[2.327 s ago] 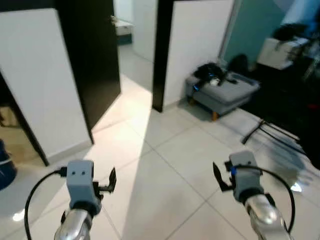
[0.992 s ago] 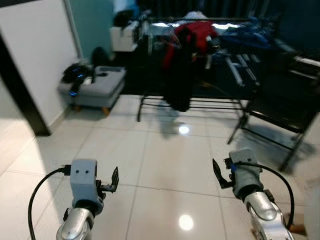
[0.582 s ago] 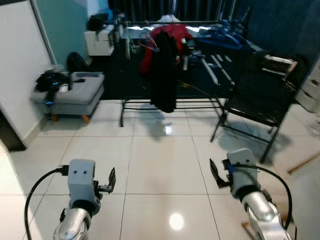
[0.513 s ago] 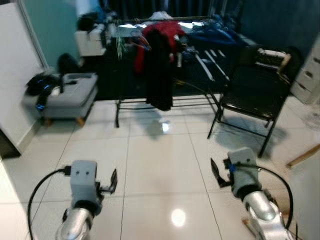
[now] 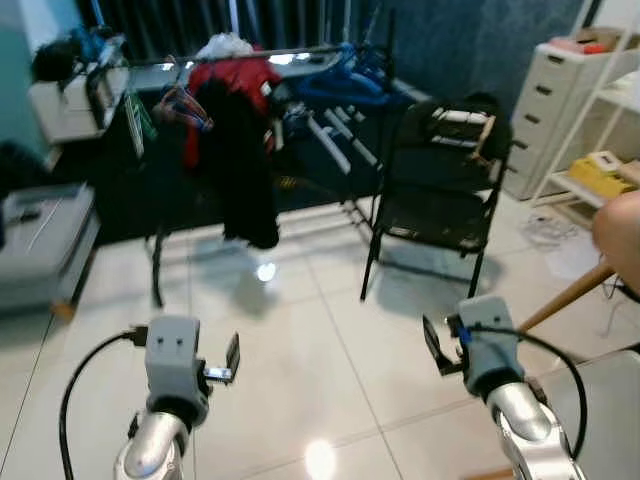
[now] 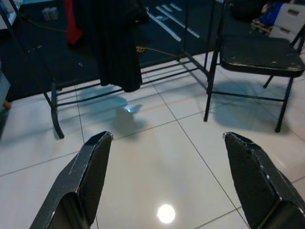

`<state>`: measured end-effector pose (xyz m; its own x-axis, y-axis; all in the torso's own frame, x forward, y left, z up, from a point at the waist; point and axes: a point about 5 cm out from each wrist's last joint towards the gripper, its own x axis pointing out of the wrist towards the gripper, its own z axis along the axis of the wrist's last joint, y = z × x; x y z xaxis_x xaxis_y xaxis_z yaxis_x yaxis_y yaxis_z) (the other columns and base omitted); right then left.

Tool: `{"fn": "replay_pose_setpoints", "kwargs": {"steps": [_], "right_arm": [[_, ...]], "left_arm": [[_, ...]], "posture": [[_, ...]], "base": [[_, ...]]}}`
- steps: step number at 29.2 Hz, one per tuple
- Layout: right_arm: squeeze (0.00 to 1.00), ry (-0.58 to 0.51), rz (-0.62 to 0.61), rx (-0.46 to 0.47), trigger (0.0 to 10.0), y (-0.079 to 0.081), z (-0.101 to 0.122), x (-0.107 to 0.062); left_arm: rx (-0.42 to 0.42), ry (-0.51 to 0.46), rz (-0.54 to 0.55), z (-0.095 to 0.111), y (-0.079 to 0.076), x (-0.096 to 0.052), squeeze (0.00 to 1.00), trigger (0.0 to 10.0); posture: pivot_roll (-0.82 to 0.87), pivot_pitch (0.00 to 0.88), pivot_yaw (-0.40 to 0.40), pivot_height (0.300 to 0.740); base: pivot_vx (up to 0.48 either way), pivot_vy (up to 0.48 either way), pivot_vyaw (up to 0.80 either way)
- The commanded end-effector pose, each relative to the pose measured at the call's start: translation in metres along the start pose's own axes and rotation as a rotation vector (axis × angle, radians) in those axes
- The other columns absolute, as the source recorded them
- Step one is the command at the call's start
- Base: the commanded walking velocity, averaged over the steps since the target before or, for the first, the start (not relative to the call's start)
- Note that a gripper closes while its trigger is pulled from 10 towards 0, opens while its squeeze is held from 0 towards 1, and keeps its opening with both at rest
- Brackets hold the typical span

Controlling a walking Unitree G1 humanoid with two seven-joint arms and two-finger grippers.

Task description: Hang hanger

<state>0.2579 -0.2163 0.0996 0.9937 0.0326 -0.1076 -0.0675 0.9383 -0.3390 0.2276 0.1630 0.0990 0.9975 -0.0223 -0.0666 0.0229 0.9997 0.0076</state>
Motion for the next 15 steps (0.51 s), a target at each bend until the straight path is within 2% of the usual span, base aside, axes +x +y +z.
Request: {"fn": "replay_pose_setpoints", "kwargs": {"steps": [1, 15], "right_arm": [[0.00, -0.021, 0.008, 0.006, 10.0, 0.0012, 0.0019, 0.0009], [0.00, -0.033, 0.008, 0.004, 10.0, 0.0004, 0.0045, 0.0008]], "left_arm": [[0.011, 0.018, 0.008, -0.0044, 0.0022, -0.0001, 0.00, 10.0], [0.015, 0.016, 0.008, -0.0036, 0.0014, 0.0004, 0.00, 10.0]], "posture": [[-0.08, 0.000, 0.028, 0.740], [-0.08, 0.000, 0.027, 0.740]], "base": [[0.480, 0.000, 0.00], [0.480, 0.000, 0.00]]}}
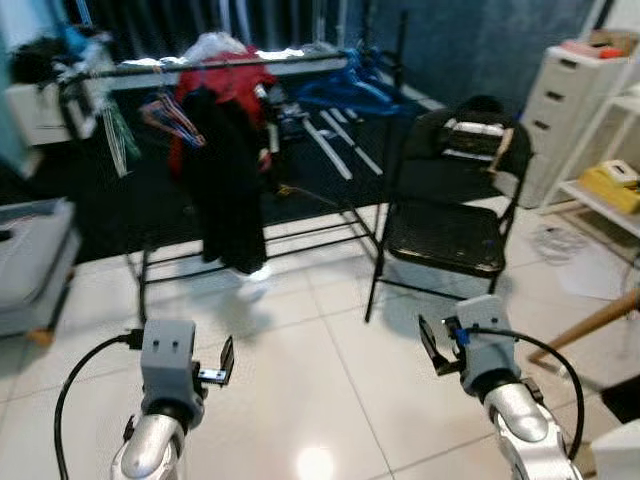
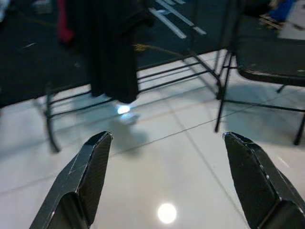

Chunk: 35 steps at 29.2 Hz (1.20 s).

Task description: Hang hanger

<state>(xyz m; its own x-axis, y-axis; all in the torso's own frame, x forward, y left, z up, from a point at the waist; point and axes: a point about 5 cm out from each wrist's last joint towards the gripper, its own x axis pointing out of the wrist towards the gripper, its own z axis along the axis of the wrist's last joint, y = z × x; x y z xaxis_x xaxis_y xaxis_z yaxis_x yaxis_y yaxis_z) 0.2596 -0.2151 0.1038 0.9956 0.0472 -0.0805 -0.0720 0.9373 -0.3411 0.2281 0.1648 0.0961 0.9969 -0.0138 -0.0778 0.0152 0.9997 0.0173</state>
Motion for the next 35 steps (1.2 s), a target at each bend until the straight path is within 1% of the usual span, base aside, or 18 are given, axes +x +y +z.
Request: {"fn": "replay_pose_setpoints", "kwargs": {"steps": [1, 12, 17, 23, 29, 35], "right_arm": [[0.00, -0.003, 0.004, 0.006, 10.0, 0.0008, 0.0005, -0.0006], [0.00, -0.003, -0.002, 0.010, 10.0, 0.0000, 0.0008, -0.0015], [0.00, 0.031, -0.003, -0.008, 10.0, -0.0001, -0.0038, -0.0001], [0.00, 0.019, -0.004, 0.001, 10.0, -0.0005, -0.0029, -0.0003], [0.00, -0.001, 0.001, 0.011, 10.0, 0.0002, 0.0003, -0.0013], [0.00, 0.001, 0.009, -0.001, 10.0, 0.0013, 0.0006, -0.0010]], "left_arm": [[0.007, 0.004, -0.001, -0.0006, -0.0005, -0.0003, 0.00, 10.0], [0.011, 0.004, -0.003, -0.0001, -0.0007, -0.0011, 0.00, 10.0], [0.013, 0.004, -0.003, -0.0002, -0.0006, -0.0013, 0.00, 10.0], [0.014, 0.004, -0.002, 0.0001, -0.0007, -0.0012, 0.00, 10.0], [0.018, 0.006, 0.000, -0.0001, -0.0002, -0.0014, 0.00, 10.0], [0.024, 0.007, 0.005, 0.0001, 0.0003, -0.0011, 0.00, 10.0]], "posture": [[-0.08, 0.000, 0.027, 0.740], [-0.08, 0.000, 0.028, 0.740], [-0.08, 0.000, 0.028, 0.740], [-0.08, 0.000, 0.028, 0.740], [-0.08, 0.000, 0.029, 0.740], [-0.08, 0.000, 0.029, 0.740]], "base": [[0.480, 0.000, 0.00], [0.480, 0.000, 0.00], [0.480, 0.000, -0.71], [0.480, 0.000, -0.74], [0.480, 0.000, 0.00], [0.480, 0.000, 0.00]]}}
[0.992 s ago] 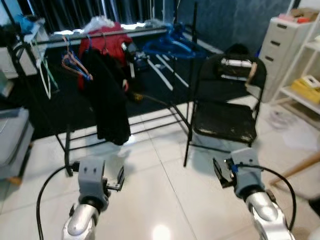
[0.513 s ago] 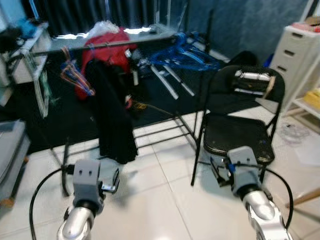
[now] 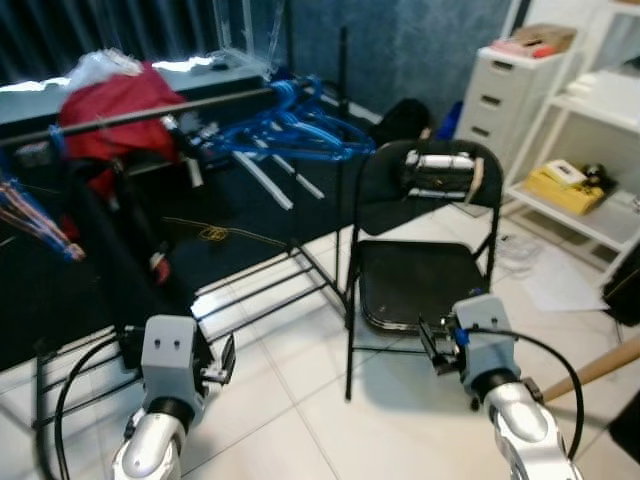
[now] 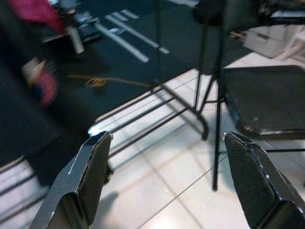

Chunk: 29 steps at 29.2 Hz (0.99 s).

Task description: Hang hanger

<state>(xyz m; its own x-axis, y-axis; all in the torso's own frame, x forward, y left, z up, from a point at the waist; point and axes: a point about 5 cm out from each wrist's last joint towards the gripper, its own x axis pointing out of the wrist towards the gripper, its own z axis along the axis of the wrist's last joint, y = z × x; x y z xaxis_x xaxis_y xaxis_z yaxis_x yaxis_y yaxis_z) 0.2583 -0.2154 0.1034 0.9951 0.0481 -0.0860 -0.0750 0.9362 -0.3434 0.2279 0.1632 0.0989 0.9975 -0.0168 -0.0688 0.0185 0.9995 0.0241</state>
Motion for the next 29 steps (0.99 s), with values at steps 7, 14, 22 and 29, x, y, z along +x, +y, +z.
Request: {"fn": "replay_pose_setpoints", "kwargs": {"steps": [7, 14, 22, 29], "right_arm": [[0.00, -0.002, 0.029, -0.039, 10.0, 0.0046, 0.0016, 0.0006], [0.00, -0.003, 0.036, -0.032, 10.0, 0.0050, 0.0011, 0.0010], [0.00, -0.010, 0.037, -0.007, 10.0, 0.0040, 0.0009, 0.0009], [0.00, -0.008, 0.035, -0.010, 10.0, 0.0029, 0.0000, 0.0005]], "left_arm": [[0.034, 0.011, 0.029, -0.0018, 0.0030, -0.0006, 0.00, 10.0], [0.041, 0.007, 0.042, -0.0015, 0.0032, -0.0002, 0.00, 10.0], [0.038, 0.007, 0.039, -0.0016, 0.0023, 0.0000, 0.00, 10.0], [0.048, 0.003, 0.075, -0.0009, 0.0043, -0.0001, 0.00, 10.0]], "posture": [[-0.08, 0.000, 0.029, 0.740], [-0.09, 0.000, 0.028, 0.740], [-0.09, 0.000, 0.027, 0.740], [-0.10, 0.000, 0.029, 0.740]], "base": [[0.480, 0.000, 0.80], [0.480, 0.000, 0.80], [0.480, 0.000, 0.16], [0.303, 0.000, 0.00]]}}
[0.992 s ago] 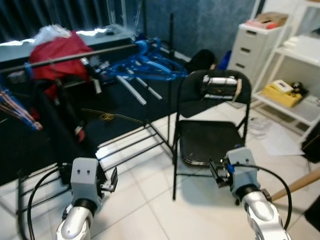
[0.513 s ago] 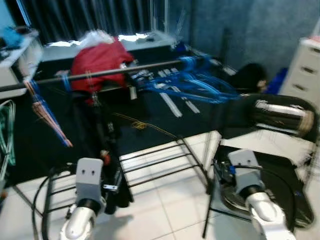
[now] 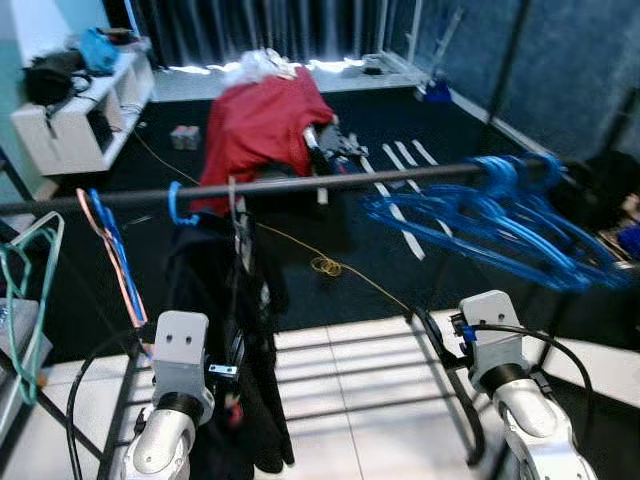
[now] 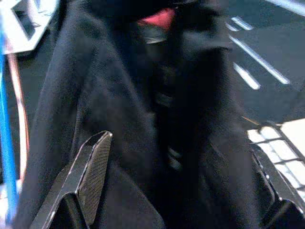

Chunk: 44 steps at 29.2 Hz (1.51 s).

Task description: Hang hanger

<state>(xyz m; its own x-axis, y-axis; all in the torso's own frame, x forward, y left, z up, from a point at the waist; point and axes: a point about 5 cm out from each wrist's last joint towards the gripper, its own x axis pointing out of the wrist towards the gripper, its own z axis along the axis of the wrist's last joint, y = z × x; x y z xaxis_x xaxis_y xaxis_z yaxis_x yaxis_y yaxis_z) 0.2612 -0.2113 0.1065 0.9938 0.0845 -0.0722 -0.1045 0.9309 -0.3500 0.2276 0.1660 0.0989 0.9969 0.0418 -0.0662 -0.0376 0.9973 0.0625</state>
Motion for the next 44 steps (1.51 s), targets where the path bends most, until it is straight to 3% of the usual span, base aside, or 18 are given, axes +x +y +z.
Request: {"fn": "replay_pose_setpoints", "kwargs": {"steps": [1, 11, 13, 18, 20, 27, 31, 34, 39, 40, 41, 42, 44], "right_arm": [[0.00, 0.017, 0.005, -0.001, 10.0, 0.000, -0.005, -0.002], [0.00, 0.015, 0.004, 0.001, 10.0, 0.001, -0.004, -0.003], [0.00, 0.013, 0.001, 0.003, 10.0, 0.002, -0.003, -0.003], [0.00, 0.011, -0.001, 0.004, 10.0, 0.002, -0.003, -0.003], [0.00, 0.011, -0.003, 0.004, 10.0, 0.002, -0.003, -0.003], [0.00, 0.012, -0.008, 0.004, 10.0, 0.002, -0.003, -0.003], [0.00, 0.011, -0.014, 0.004, 10.0, 0.003, -0.003, -0.003], [0.00, 0.010, -0.022, 0.003, 10.0, 0.002, -0.003, -0.003], [0.00, 0.009, -0.025, 0.003, 10.0, 0.003, -0.003, -0.003], [0.00, 0.010, -0.025, 0.002, 10.0, 0.003, -0.003, -0.003], [0.00, 0.010, -0.025, 0.002, 10.0, 0.003, -0.003, -0.003], [0.00, 0.010, -0.025, 0.003, 10.0, 0.003, -0.003, -0.003], [0.00, 0.010, -0.025, 0.003, 10.0, 0.003, -0.003, -0.003]], "left_arm": [[0.007, -0.001, 0.028, 0.000, 0.003, 0.000, 0.00, 10.0], [-0.010, -0.019, 0.014, 0.003, 0.005, -0.003, 0.00, 10.0], [0.016, -0.032, -0.055, 0.006, 0.000, -0.004, 0.00, 10.0], [0.058, -0.041, -0.103, 0.008, -0.005, -0.003, 0.00, 10.0], [0.143, -0.068, -0.148, 0.012, -0.012, -0.002, 0.00, 10.0], [0.292, -0.140, -0.247, 0.022, -0.029, 0.014, 0.00, 10.0], [0.322, -0.123, -0.264, 0.020, -0.029, 0.020, 0.00, 10.0], [0.394, -0.026, -0.255, 0.011, -0.025, 0.026, 0.00, 10.0], [0.403, 0.035, -0.243, 0.004, -0.024, 0.028, 0.00, 10.0], [0.395, 0.056, -0.230, 0.002, -0.022, 0.029, 0.00, 7.8], [0.377, 0.071, -0.214, 0.001, -0.020, 0.030, 0.00, 3.0], [0.363, 0.079, -0.206, 0.001, -0.019, 0.031, 0.00, 0.0], [0.355, 0.084, -0.205, 0.000, -0.018, 0.032, 0.00, 0.0]], "posture": [[-0.10, 0.000, 0.029, 0.740], [-0.10, 0.000, 0.040, 0.740], [-0.10, 0.000, 0.044, 0.740], [-0.10, 0.000, 0.044, 0.740], [-0.10, 0.000, 0.044, 0.740], [-0.12, 0.000, 0.055, 0.740], [-0.12, 0.000, 0.062, 0.740], [-0.13, 0.000, 0.069, 0.740], [-0.13, 0.000, 0.069, 0.740], [-0.13, 0.000, 0.069, 0.740], [-0.13, 0.000, 0.068, 0.740], [-0.13, 0.000, 0.068, 0.740], [-0.13, 0.000, 0.068, 0.740]], "base": [[0.000, 0.000, 0.00], [0.000, 0.000, 0.00], [0.000, 0.000, 0.00], [0.000, 0.000, 0.00], [0.000, 0.000, 0.00], [0.000, 0.000, 0.00], [0.000, 0.000, 0.00], [0.000, 0.000, 0.00], [0.000, 0.000, 0.00], [0.000, 0.000, 0.00], [0.000, 0.000, 0.00], [0.000, 0.000, 0.00], [0.000, 0.000, 0.00]]}}
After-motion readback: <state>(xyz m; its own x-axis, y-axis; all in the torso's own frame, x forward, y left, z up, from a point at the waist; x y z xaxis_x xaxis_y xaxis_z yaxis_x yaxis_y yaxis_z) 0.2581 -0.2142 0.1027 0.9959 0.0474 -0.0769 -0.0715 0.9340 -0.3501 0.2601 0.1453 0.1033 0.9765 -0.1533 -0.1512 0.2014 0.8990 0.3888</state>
